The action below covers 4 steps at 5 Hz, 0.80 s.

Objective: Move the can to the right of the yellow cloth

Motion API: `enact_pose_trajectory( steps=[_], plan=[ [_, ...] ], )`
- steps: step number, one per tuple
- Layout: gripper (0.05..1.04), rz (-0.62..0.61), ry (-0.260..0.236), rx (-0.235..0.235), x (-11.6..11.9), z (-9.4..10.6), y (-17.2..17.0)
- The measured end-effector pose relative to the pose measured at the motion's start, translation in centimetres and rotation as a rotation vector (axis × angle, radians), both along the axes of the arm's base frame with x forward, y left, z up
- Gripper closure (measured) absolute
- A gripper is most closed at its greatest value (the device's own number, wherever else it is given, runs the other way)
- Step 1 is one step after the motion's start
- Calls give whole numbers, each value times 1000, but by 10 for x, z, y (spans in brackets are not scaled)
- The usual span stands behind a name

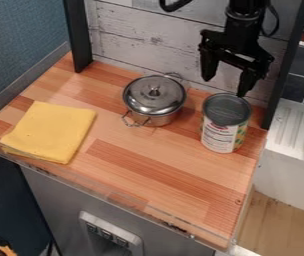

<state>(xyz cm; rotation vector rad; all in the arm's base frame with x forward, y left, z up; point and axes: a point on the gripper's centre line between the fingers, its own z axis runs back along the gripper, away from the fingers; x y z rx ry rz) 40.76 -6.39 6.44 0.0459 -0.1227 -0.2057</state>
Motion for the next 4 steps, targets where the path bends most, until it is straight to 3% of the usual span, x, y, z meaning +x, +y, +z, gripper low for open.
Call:
enact_pose_trajectory(
  steps=[1, 2, 3, 4],
  plan=[
    [84, 23, -25, -7, -1, -7, 1],
    [84, 49, -132, -66, -41, -22, 47],
    [83, 50, -94, -64, -95, -22, 86],
    [84, 31, -10, -53, -152, -19, 97]
  ],
)
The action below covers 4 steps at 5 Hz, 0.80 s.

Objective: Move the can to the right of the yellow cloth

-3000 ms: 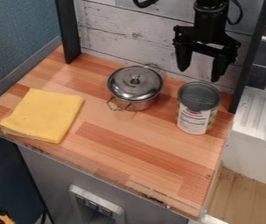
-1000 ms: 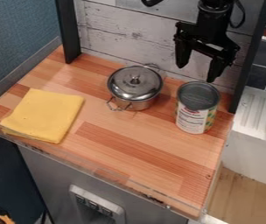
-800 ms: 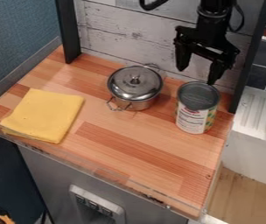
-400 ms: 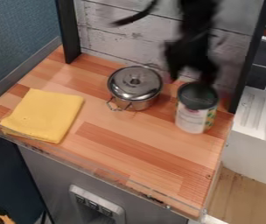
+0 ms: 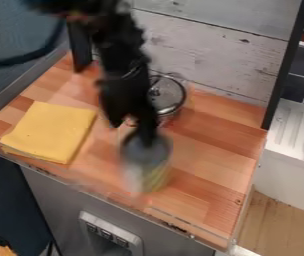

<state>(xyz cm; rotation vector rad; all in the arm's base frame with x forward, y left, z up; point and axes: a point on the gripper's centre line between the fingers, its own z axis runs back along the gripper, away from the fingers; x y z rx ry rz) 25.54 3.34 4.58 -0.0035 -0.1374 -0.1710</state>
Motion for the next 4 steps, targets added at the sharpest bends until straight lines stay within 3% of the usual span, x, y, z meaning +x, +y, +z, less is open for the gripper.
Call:
enact_pose_trajectory(
  steps=[1, 2, 3, 4],
  plan=[
    [84, -7, -4, -12, -21, 5, 5],
    [84, -23, -4, -32, -18, 9, 2],
    [84, 7, -30, -57, -1, 23, 2],
    [84, 3, -45, -34, 17, 47, 0]
  ],
)
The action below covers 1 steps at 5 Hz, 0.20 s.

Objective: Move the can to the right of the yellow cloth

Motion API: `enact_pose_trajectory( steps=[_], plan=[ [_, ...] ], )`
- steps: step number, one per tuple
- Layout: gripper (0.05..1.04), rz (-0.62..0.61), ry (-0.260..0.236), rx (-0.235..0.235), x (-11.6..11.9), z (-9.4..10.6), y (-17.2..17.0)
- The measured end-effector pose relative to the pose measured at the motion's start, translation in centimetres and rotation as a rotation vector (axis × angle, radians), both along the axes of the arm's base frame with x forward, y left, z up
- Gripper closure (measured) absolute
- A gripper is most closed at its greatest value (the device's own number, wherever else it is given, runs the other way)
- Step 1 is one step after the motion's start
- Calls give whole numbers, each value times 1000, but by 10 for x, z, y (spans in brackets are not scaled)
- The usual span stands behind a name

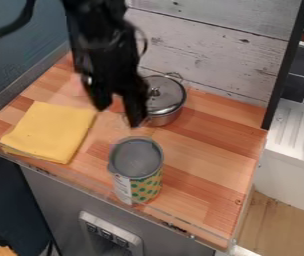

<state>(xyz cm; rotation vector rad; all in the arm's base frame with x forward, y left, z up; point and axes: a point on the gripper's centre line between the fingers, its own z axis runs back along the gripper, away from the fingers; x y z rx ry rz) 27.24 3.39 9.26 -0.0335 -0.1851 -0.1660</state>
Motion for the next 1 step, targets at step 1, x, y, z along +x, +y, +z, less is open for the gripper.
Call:
enact_pose_trajectory(
  steps=[1],
  plan=[
    [84, 25, 43, 59, 3, 6, 7]
  ],
)
